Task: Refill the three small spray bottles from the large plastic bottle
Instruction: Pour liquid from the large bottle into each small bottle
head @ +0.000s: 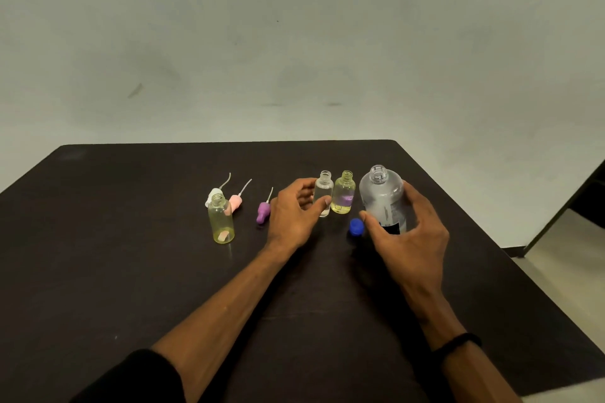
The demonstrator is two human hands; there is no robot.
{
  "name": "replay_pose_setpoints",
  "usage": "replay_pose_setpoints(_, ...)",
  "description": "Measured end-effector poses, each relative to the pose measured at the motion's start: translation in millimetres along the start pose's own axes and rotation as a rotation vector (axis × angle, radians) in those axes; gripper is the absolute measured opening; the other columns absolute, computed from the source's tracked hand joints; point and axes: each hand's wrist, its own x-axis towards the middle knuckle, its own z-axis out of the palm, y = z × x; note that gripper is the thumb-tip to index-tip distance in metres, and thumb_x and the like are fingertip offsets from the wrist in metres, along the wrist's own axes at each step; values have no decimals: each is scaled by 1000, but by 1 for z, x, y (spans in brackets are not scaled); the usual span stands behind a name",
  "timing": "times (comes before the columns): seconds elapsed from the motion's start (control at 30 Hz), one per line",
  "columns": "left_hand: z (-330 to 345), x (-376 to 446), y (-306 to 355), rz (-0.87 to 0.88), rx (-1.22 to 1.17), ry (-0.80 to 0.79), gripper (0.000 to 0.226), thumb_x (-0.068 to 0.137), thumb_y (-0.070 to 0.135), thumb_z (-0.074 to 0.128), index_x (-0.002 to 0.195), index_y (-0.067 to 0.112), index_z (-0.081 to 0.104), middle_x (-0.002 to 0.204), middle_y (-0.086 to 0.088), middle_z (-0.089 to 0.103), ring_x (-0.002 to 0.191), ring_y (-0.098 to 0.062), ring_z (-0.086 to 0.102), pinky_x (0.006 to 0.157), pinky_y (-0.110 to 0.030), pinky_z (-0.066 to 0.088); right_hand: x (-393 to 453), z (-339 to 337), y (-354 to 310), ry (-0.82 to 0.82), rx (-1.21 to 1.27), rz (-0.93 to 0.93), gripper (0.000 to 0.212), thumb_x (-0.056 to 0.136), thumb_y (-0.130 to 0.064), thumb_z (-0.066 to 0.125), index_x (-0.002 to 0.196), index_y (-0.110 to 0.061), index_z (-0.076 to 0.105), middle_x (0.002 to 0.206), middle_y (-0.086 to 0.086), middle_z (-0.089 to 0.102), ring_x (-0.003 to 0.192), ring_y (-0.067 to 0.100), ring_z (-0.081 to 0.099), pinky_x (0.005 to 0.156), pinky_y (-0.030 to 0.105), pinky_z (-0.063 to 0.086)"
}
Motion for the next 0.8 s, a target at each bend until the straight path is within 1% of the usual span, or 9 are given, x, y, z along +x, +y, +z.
replay_pose_setpoints(0.1, -1, -2, 2, -14, 18, -3, 56, 86, 25, 85, 137, 13, 66, 125, -1, 74, 115, -11, 69, 97, -18, 56, 0, 0, -2, -3, -5, 12, 83, 71, -38, 96, 143, -16, 60, 134, 1, 68, 119, 16, 64, 105, 50, 55)
replay_pose_setpoints(0.2, -6, -14, 7, -49, -3, 4, 64, 86, 24, 86, 144, 9, 61, 133, -6, 71, 122, -15, 68, 100, -16, 54, -2, -1, -3, -4, 7, 15, 84, 71, -41, 95, 143, -15, 60, 133, 2, 68, 120, 19, 65, 105, 50, 55)
replay_pose_setpoints(0.3, -14, -41, 15, -67, 16, 64, 60, 90, 23, 82, 144, 10, 60, 135, -5, 70, 122, -11, 68, 100, -15, 54, -2, -4, -5, -4, 11, 27, 85, 71, -44, 95, 143, -15, 60, 132, 2, 68, 119, 18, 65, 104, 49, 56)
replay_pose_setpoints(0.4, -30, -71, 23, -14, 21, 168, 38, 92, 21, 80, 128, 15, 70, 118, 4, 76, 106, -1, 72, 92, -17, 58, -3, -5, -9, -4, 17, 31, 85, 70, -44, 96, 142, -15, 61, 131, 1, 68, 118, 16, 65, 103, 46, 57)
replay_pose_setpoints(0.47, -42, -88, 26, 33, 46, 258, 20, 92, 19, 80, 110, 21, 72, 102, 12, 75, 93, -2, 72, 80, -21, 60, -4, -6, -11, -2, 27, 36, 84, 70, -44, 96, 141, -14, 61, 130, 1, 68, 117, 16, 65, 103, 44, 56)
replay_pose_setpoints(0.5, -49, -94, 28, 59, 72, 314, 15, 91, 19, 80, 102, 22, 69, 98, 14, 72, 90, -4, 70, 78, -24, 59, -4, -7, -12, 0, 31, 37, 84, 70, -44, 96, 141, -14, 61, 130, 1, 68, 117, 16, 65, 103, 43, 56)
replay_pose_setpoints(0.57, -65, -100, 29, 110, 189, 451, 21, 90, 22, 81, 98, 24, 62, 98, 18, 65, 88, -5, 61, 79, -31, 53, -5, -8, -13, -2, 29, 35, 84, 71, -44, 95, 140, -13, 61, 130, 2, 68, 117, 16, 65, 103, 39, 56)
replay_pose_setpoints(0.67, -87, -98, 24, 53, 434, 600, 44, 84, 33, 85, 118, 26, 57, 117, 9, 56, 106, -16, 52, 85, -35, 38, -5, -9, -13, -3, 25, 35, 84, 71, -43, 95, 141, -11, 61, 130, 4, 68, 116, 16, 64, 101, 31, 53)
replay_pose_setpoints(0.8, -106, -88, 14, -118, 455, 603, 76, 81, 47, 84, 144, 25, 47, 141, 0, 54, 130, -28, 46, 98, -50, 38, -6, -9, -14, -10, 25, 27, 84, 71, -43, 95, 141, -11, 61, 130, 4, 68, 116, 16, 64, 99, 26, 51)
